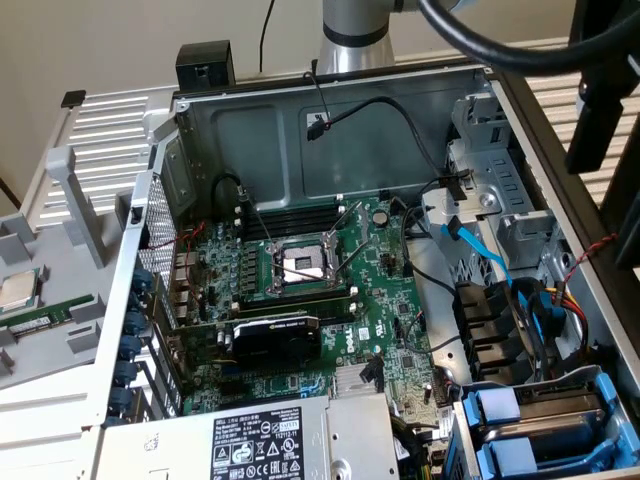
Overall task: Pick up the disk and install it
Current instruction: 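Insert the first disk wire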
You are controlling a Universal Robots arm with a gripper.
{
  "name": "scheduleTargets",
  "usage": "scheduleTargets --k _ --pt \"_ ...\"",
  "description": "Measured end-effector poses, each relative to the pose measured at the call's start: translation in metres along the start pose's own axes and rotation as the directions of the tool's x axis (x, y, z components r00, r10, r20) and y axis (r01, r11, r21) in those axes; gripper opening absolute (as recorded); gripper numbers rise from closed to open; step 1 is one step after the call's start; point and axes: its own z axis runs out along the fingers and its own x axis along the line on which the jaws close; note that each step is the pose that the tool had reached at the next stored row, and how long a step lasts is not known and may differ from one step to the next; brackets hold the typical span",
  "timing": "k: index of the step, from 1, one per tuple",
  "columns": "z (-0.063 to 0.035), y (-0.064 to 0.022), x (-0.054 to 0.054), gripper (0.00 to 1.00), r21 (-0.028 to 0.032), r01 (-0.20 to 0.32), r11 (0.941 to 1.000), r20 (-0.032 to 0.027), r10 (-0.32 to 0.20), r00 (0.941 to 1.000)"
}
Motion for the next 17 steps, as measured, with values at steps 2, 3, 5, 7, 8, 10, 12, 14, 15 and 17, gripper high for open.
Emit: scheduleTargets --k 2,3,5,7,8,10,12,14,15,17 --pt "-0.0001 -0.0033 0.000 0.65 -0.0002 0.002 1.0000 -0.0003 -0.002 1.0000" --pt "-0.0002 -0.0064 0.000 0.65 -0.0002 0.003 1.0000 -0.0004 -0.003 1.0000" --pt "-0.0002 -0.0149 -0.001 0.65 -0.0002 0.003 1.0000 -0.0004 -0.003 1.0000" --pt "-0.0001 -0.0229 -0.002 0.65 -0.0002 0.003 1.0000 -0.0003 -0.003 1.0000" --pt "0.0002 -0.0241 -0.002 0.65 -0.0001 0.000 1.0000 -0.0001 0.000 1.0000" --pt "0.0012 -0.0242 -0.002 0.65 0.0008 -0.022 0.9998 -0.0001 0.022 0.9998" --pt "0.0025 -0.0242 -0.002 0.65 0.0020 -0.053 0.9986 0.0004 0.053 0.9986" --pt "0.0049 -0.0242 -0.002 0.65 0.0032 -0.084 0.9965 0.0009 0.084 0.9965" --pt "0.0062 -0.0243 -0.002 0.65 0.0038 -0.098 0.9952 0.0010 0.098 0.9952" --pt "0.0088 -0.0244 -0.002 0.65 0.0048 -0.122 0.9925 0.0014 0.122 0.9925"
